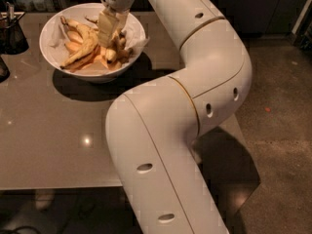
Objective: Pick banana from white bowl
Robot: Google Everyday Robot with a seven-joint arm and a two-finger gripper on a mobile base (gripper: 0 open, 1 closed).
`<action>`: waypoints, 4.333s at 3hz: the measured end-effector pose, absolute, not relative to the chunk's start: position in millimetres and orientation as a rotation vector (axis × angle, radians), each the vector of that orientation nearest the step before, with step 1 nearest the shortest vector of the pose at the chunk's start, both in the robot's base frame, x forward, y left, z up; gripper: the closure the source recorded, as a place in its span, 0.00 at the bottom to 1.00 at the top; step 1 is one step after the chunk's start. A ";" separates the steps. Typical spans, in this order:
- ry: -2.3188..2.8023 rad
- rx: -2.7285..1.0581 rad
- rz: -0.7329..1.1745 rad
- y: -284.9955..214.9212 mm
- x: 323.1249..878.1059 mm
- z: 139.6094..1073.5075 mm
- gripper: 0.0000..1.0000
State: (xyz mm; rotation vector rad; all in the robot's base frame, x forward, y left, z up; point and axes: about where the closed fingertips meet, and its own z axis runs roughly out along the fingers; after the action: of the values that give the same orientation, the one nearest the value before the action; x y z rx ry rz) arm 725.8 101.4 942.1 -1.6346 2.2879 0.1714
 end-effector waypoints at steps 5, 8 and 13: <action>2.288 -1.635 0.171 101.4 725.8 942.3 0.37; 2.288 -1.635 0.171 101.4 725.8 942.4 0.33; 2.288 -1.635 0.171 101.4 725.8 942.4 0.96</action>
Offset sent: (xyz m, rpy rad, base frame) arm -0.0155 -0.0255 -0.0009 -0.1148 0.1951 0.0606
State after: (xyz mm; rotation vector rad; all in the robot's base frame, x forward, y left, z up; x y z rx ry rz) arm 725.8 101.4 942.4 -1.6345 2.2877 0.1713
